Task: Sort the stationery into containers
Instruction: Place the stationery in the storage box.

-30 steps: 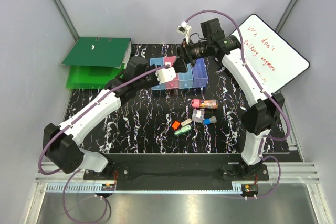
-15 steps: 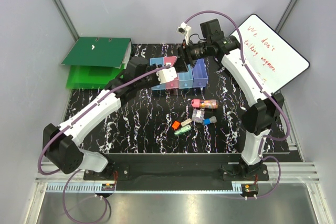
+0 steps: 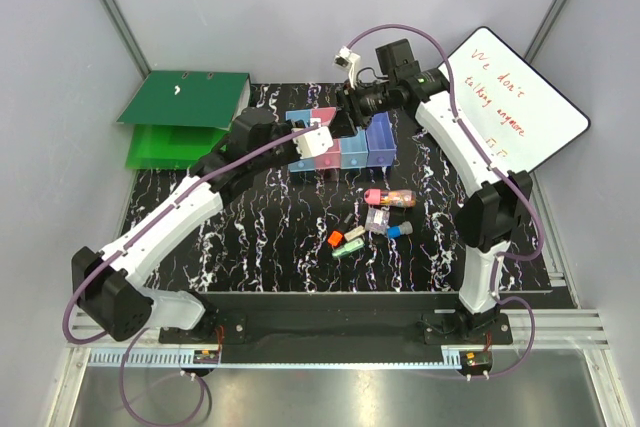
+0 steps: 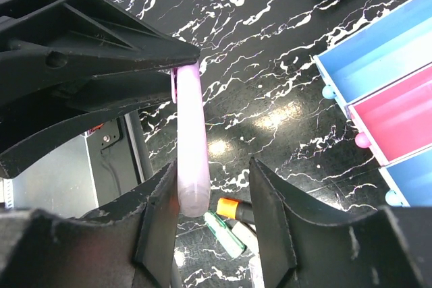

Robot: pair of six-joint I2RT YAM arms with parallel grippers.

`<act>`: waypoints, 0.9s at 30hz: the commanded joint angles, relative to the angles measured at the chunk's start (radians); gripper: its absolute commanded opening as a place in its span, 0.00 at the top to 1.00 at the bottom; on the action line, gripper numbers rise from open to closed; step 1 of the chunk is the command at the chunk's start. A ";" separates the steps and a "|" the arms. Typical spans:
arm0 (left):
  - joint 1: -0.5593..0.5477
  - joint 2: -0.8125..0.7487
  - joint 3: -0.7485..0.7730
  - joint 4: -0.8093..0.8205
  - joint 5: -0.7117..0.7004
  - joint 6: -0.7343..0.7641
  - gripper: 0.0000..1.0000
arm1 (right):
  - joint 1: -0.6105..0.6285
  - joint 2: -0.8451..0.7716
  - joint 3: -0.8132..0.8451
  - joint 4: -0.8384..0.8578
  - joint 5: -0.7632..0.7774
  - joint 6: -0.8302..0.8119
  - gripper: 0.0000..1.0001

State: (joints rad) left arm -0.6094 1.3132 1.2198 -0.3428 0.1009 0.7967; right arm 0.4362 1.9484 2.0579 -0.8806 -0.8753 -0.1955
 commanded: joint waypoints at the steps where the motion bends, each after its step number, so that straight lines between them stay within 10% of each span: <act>1: -0.009 -0.043 0.009 0.073 0.028 0.006 1.00 | 0.009 0.009 0.062 0.008 0.010 -0.004 0.49; 16: -0.021 -0.022 -0.014 0.074 0.030 0.010 1.00 | 0.021 -0.014 0.056 0.008 0.007 -0.004 0.53; 27: -0.030 0.004 -0.020 0.077 0.013 0.009 1.00 | 0.036 -0.014 0.059 0.008 0.041 -0.007 1.00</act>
State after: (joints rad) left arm -0.6186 1.3113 1.1995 -0.3271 0.0917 0.7982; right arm 0.4583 1.9541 2.0834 -0.9024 -0.8757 -0.1917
